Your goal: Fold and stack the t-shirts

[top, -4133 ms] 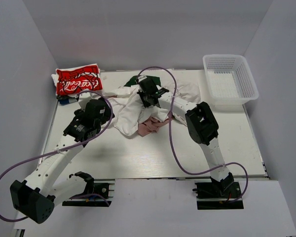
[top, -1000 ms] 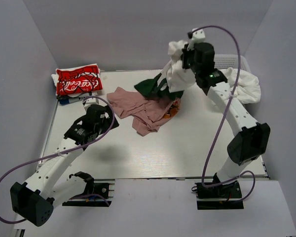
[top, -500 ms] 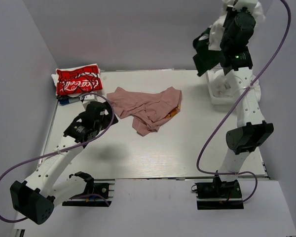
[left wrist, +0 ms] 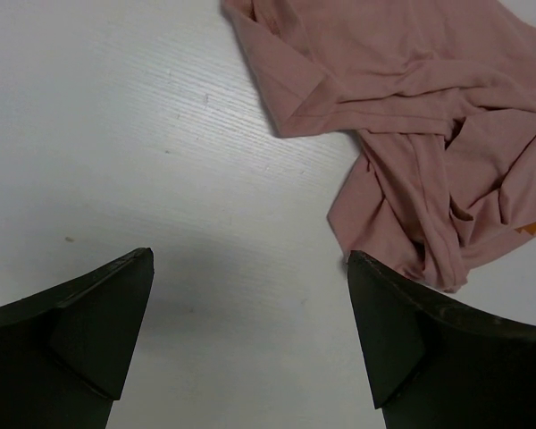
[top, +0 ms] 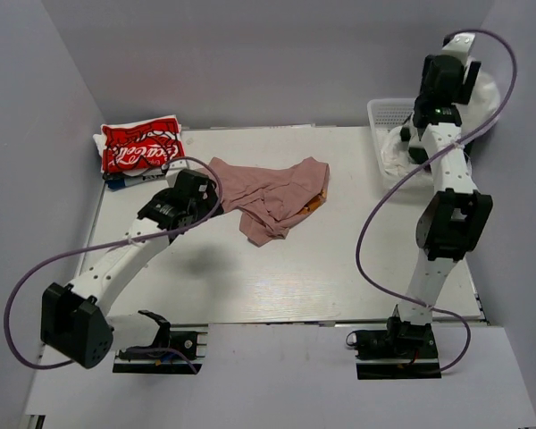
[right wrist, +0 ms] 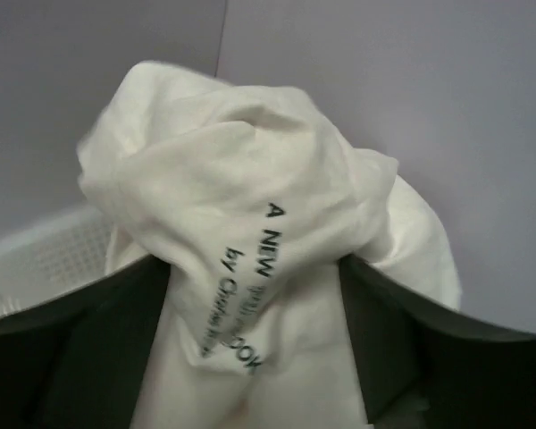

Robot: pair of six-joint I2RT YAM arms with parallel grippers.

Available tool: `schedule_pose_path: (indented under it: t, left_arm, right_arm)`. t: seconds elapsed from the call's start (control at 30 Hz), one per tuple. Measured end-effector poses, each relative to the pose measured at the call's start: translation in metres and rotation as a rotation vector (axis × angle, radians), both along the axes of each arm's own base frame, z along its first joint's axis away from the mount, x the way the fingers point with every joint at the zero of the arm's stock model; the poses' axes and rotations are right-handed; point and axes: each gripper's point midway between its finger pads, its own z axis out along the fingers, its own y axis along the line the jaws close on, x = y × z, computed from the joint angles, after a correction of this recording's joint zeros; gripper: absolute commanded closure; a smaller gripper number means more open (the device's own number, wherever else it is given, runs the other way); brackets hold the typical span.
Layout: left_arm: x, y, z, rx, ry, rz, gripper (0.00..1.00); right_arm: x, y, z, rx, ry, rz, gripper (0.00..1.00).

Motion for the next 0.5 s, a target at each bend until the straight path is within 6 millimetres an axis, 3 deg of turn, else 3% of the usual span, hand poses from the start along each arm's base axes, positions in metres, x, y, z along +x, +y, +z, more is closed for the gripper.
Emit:
schedule_pose_path:
  t: [0.1, 0.2, 0.27, 0.37, 0.47, 0.5]
  left_arm:
    - [0.014, -0.005, -0.001, 0.008, 0.012, 0.005, 0.0]
    - [0.024, -0.006, -0.011, 0.023, 0.037, 0.015, 0.0]
    - [0.029, -0.006, -0.022, 0.031, 0.06, 0.02, 0.0]
    - [0.04, -0.004, -0.043, 0.051, 0.108, 0.028, 0.0]
    - [0.056, -0.003, -0.062, 0.062, 0.159, 0.036, 0.0]
    - [0.064, -0.003, -0.068, 0.062, 0.172, 0.04, 0.0]
  right_arm:
    - [0.013, 0.006, -0.078, 0.065, 0.206, 0.043, 0.1]
    - [0.013, 0.038, -0.12, 0.157, 0.335, 0.176, 0.1]
    - [0.004, 0.068, -0.121, 0.216, 0.333, 0.289, 0.1]
    - [-0.033, 0.127, -0.105, 0.287, 0.316, 0.46, 0.1]
    - [-0.07, 0.202, -0.075, 0.351, 0.237, 0.68, 0.1]
    - [-0.084, 0.219, -0.077, 0.351, 0.248, 0.72, 0.1]
